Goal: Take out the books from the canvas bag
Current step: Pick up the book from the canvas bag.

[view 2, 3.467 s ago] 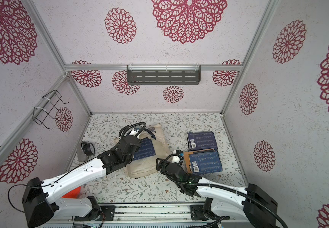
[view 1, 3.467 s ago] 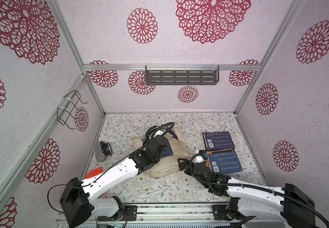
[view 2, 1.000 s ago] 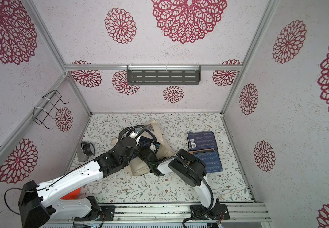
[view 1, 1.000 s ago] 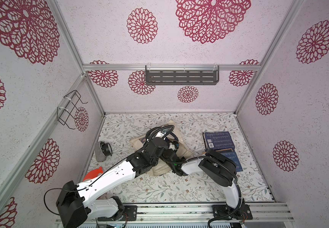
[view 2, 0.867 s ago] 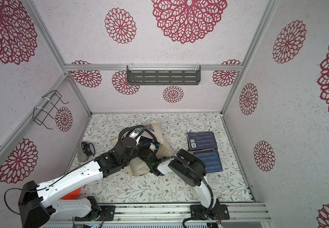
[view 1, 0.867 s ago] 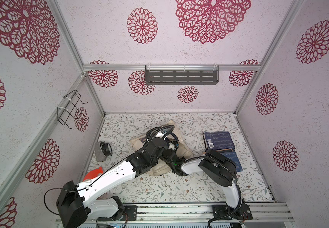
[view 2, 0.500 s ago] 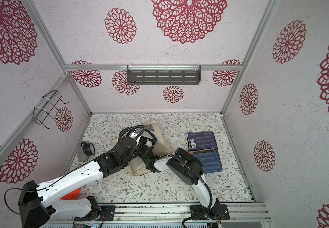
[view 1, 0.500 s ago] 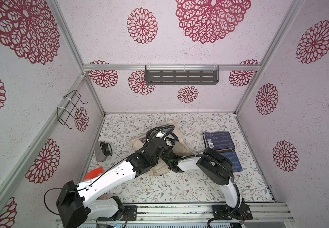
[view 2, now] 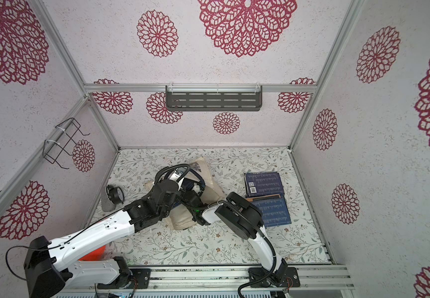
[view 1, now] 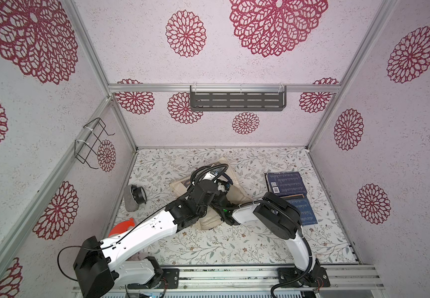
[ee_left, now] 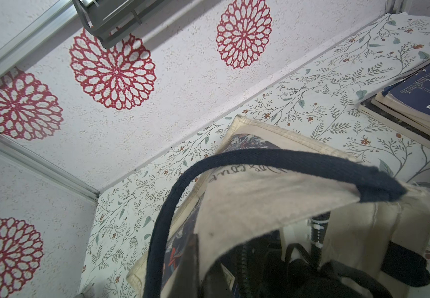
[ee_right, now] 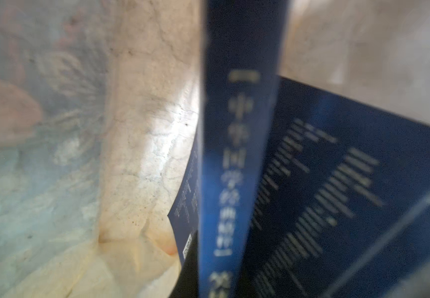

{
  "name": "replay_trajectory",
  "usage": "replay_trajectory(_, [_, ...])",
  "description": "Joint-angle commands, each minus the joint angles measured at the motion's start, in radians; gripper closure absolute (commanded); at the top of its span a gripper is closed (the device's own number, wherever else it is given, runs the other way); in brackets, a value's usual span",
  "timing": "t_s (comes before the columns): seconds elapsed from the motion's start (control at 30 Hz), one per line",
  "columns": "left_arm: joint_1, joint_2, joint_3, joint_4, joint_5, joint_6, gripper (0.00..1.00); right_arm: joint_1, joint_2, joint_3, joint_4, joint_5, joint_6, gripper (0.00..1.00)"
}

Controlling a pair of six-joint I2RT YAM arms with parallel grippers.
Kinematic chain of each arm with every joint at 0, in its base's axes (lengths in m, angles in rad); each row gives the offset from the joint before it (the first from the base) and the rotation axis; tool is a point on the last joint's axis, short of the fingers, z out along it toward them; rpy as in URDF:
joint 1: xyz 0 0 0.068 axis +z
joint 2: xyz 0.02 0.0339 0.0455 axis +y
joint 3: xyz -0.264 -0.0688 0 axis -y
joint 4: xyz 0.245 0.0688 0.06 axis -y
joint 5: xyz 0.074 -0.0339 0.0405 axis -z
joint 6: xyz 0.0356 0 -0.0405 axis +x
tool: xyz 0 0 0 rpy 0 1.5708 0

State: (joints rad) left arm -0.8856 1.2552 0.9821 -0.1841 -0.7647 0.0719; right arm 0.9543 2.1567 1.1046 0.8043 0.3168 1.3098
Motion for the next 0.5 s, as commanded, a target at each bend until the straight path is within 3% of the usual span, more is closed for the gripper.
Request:
replay_trajectory(0.0, [-0.008, 0.011, 0.016, 0.041, -0.054, 0.001, 1.0, 0.002, -0.095, -0.054, 0.064, -0.033, -0.023, 1.0])
replay_trajectory(0.47, [0.021, 0.045, 0.047, -0.019, -0.06, -0.046, 1.0, 0.064, -0.417, -0.316, 0.058, 0.002, -0.257, 1.0])
